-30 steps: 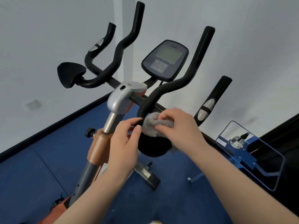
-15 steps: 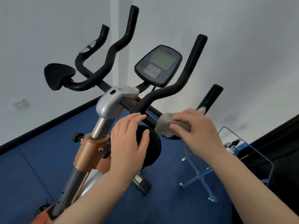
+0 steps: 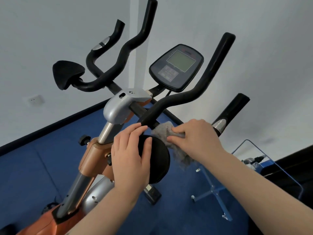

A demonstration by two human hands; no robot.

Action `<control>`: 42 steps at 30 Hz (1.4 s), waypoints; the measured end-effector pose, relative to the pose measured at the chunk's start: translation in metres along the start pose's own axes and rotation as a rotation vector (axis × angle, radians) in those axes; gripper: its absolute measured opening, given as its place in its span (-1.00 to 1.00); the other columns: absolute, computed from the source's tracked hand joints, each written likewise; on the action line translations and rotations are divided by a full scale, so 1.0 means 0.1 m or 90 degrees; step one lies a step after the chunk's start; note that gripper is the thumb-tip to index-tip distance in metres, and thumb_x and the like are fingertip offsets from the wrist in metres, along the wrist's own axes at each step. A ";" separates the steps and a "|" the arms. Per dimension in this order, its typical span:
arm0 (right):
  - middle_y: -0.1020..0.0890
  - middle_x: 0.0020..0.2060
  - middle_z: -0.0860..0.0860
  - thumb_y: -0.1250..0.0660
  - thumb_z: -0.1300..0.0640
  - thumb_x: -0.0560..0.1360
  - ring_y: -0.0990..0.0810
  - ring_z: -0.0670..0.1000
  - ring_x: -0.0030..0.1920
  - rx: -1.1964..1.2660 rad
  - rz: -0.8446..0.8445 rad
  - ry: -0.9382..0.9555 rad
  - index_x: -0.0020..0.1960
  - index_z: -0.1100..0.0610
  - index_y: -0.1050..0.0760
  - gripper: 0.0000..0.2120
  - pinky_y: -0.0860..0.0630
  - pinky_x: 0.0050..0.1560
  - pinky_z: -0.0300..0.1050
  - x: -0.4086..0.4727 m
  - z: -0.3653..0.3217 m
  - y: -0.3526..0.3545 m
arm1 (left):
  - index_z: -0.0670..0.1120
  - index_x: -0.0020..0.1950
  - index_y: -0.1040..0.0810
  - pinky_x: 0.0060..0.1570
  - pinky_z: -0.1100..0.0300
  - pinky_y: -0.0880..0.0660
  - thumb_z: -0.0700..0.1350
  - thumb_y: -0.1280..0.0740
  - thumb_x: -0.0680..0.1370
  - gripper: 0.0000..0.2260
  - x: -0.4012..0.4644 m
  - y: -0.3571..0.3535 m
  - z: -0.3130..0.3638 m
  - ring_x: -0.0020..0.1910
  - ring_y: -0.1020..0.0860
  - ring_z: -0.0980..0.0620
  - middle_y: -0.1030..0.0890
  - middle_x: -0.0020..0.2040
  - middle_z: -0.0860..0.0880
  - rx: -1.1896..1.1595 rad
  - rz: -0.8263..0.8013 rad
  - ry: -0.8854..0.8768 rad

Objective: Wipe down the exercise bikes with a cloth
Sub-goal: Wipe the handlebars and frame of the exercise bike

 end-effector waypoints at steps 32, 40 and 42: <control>-0.62 0.18 0.09 -0.32 0.27 0.53 -0.53 0.04 0.28 -0.002 0.323 0.105 0.18 0.21 -0.59 -0.76 -0.42 0.32 0.06 -0.47 1.03 0.51 | 0.16 -0.05 -0.58 -0.37 0.44 -0.20 0.03 -0.29 0.48 -0.90 0.34 -0.48 0.66 -0.32 -0.46 0.34 -0.55 -0.18 0.27 0.040 -0.281 -0.141; -0.64 0.16 0.06 -0.30 0.23 0.55 -0.54 0.03 0.26 -0.027 0.318 0.199 0.14 0.21 -0.61 -0.79 -0.45 0.28 0.07 -0.49 0.96 0.37 | 0.17 -0.12 -0.58 -0.40 0.42 -0.21 0.03 -0.27 0.47 -0.90 0.34 -0.48 0.65 -0.34 -0.49 0.19 -0.59 -0.25 0.25 0.040 -0.279 -0.145; -0.66 0.12 0.05 -0.32 0.27 0.53 -0.57 0.02 0.23 -0.148 0.337 0.244 0.09 0.20 -0.64 -0.82 -0.45 0.29 0.09 -0.34 1.08 0.59 | 0.17 -0.11 -0.58 -0.40 0.42 -0.21 0.02 -0.27 0.48 -0.89 0.34 -0.47 0.65 -0.29 -0.50 0.19 -0.58 -0.25 0.27 0.041 -0.277 -0.144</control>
Point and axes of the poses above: each hand's wrist, its own x-axis towards the middle knuckle, its own y-axis out of the back of the hand, z = x × y, the point moved 5 cm from there along x, towards the middle knuckle
